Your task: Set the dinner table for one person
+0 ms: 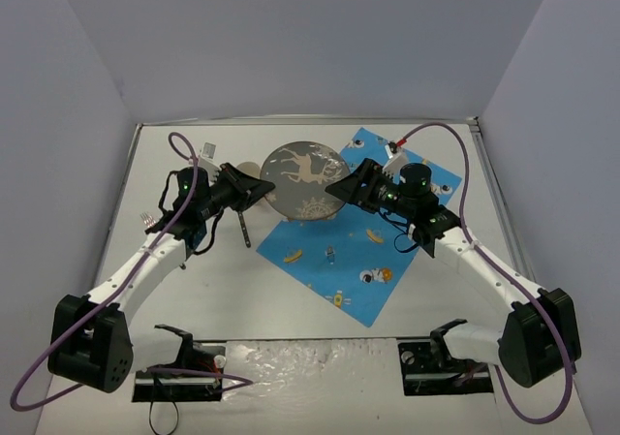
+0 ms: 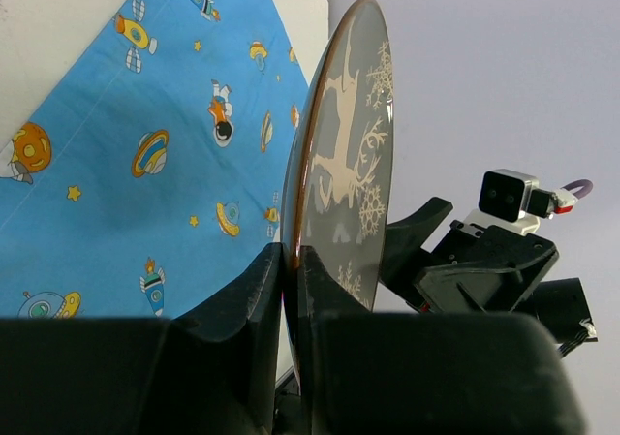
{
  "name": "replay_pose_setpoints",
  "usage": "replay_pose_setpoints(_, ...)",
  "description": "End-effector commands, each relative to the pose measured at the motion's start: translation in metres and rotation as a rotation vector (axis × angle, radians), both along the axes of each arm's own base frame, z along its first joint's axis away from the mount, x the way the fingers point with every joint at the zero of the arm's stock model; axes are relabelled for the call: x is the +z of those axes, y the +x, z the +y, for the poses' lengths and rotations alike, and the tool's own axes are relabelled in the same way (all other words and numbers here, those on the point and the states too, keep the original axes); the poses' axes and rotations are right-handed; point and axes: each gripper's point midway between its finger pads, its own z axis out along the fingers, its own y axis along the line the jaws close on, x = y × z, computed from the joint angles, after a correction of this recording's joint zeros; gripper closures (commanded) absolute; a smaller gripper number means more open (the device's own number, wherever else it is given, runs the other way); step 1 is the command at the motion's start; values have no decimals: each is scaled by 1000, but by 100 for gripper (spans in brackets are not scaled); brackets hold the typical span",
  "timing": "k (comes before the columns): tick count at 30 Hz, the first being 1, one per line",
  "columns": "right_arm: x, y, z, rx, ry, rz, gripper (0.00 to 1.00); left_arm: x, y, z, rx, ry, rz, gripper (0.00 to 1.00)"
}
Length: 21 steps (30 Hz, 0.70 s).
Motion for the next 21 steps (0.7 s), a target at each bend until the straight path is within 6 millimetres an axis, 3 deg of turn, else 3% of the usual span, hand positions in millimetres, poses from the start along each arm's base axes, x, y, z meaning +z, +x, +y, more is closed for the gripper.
replay_pose_setpoints(1, 39, 10, 6, -6, 56, -137, 41, 112, -2, -9, -43, -130, -342, 100)
replay_pose_setpoints(10, 41, 14, 4, -34, 71, -150, 64, 104, -5, -17, -77, -131, -334, 100)
replay_pose_setpoints(21, 40, 16, 1, -63, 93, -157, 69, 103, -10, -27, -110, -149, -333, 100)
